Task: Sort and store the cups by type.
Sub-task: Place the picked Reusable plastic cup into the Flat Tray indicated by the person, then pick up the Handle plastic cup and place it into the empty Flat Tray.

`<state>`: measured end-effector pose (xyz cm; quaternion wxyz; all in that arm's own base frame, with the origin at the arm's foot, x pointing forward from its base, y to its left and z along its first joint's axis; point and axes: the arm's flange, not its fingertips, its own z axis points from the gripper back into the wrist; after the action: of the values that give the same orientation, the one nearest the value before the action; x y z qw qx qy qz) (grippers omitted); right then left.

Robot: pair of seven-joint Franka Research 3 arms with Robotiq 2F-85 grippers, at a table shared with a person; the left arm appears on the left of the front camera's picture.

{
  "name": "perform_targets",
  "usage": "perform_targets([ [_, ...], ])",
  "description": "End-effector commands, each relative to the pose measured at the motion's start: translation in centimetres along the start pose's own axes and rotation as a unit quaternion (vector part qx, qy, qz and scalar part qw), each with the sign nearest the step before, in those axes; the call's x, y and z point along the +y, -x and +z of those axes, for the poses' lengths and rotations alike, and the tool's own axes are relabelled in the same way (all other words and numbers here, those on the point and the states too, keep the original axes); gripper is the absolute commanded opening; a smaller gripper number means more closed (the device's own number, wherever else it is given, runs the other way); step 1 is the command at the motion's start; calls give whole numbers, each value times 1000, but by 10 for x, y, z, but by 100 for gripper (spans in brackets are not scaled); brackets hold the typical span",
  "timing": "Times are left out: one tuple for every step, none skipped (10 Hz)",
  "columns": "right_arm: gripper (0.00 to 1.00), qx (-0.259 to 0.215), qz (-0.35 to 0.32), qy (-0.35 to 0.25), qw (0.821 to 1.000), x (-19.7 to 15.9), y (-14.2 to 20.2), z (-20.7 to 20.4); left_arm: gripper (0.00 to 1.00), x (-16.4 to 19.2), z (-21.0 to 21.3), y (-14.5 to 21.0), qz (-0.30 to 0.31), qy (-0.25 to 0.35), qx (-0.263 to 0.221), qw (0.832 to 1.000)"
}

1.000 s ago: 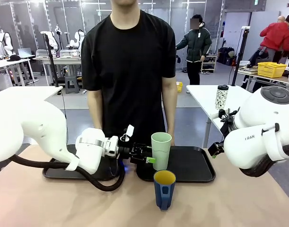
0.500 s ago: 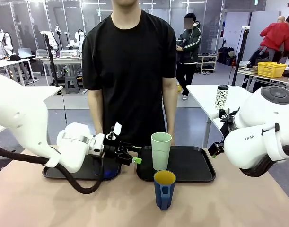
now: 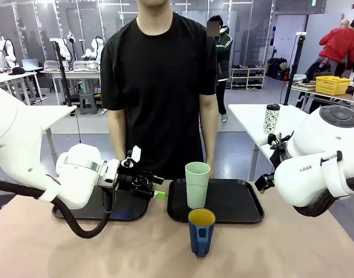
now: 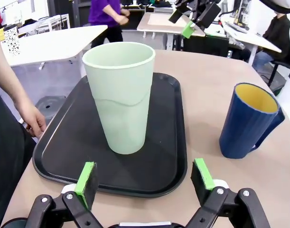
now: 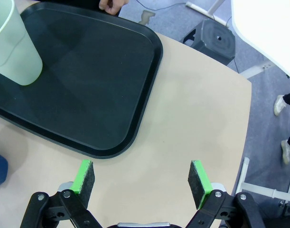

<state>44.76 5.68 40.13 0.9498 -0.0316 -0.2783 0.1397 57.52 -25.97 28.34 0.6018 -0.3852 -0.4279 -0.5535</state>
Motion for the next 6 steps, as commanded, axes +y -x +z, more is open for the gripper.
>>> perform_targets([
  [100, 0, 4, 2, 1000, 1, 2, 0, 100, 5, -5, 3, 1, 2, -4, 1000],
  [100, 0, 4, 2, 1000, 1, 2, 0, 100, 5, -5, 3, 1, 2, -4, 1000],
  [100, 0, 4, 2, 1000, 1, 2, 0, 100, 5, -5, 3, 1, 2, -4, 1000],
  [100, 0, 4, 2, 1000, 1, 2, 0, 100, 5, -5, 3, 1, 2, -4, 1000],
  [100, 0, 4, 2, 1000, 1, 2, 0, 100, 5, -5, 3, 1, 2, -4, 1000],
  [100, 0, 4, 2, 1000, 1, 2, 0, 100, 1, -2, 3, 2, 1, 0, 1000],
])
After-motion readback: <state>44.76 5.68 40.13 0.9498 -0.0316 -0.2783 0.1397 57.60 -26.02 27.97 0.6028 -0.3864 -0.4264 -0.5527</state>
